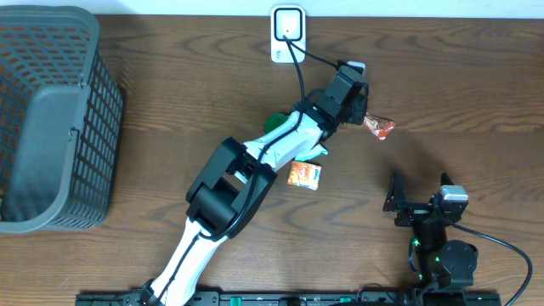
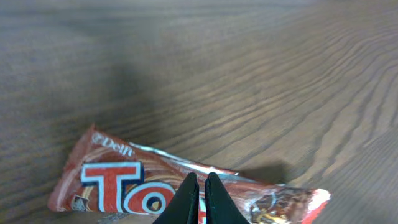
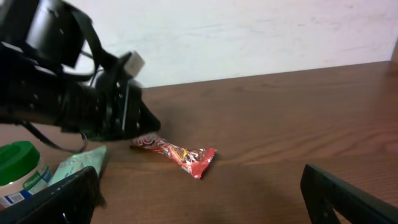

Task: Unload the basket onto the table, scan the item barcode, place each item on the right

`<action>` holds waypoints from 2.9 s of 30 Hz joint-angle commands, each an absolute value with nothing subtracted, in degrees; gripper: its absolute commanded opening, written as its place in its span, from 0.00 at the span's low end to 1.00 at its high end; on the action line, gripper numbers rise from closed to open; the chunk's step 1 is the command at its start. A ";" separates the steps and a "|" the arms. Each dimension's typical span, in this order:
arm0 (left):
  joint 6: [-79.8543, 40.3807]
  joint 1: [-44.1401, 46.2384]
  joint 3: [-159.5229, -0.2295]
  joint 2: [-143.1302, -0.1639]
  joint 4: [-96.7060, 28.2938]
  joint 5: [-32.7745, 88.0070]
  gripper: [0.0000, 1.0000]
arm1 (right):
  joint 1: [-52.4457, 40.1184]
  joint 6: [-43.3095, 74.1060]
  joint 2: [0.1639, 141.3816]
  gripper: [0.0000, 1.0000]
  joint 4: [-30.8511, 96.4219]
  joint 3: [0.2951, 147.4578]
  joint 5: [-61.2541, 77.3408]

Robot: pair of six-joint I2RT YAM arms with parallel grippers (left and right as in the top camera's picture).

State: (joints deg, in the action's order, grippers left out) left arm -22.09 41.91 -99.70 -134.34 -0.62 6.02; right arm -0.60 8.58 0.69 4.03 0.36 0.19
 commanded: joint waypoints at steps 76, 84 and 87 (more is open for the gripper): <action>16.88 33.17 -93.82 -51.77 -23.90 -45.25 0.98 | -2.81 24.93 83.02 0.99 13.10 49.23 55.29; 16.88 33.15 -90.74 -46.89 -22.76 -45.25 0.98 | -7.49 20.27 100.27 0.99 10.24 58.35 49.50; 16.88 32.32 -89.58 -45.47 -22.11 -45.23 0.98 | -11.03 14.90 104.16 0.99 20.16 67.16 39.18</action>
State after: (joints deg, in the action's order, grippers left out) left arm 16.56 33.12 -90.98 -46.57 -22.68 -44.16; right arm -7.66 21.80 102.08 15.31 58.87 47.88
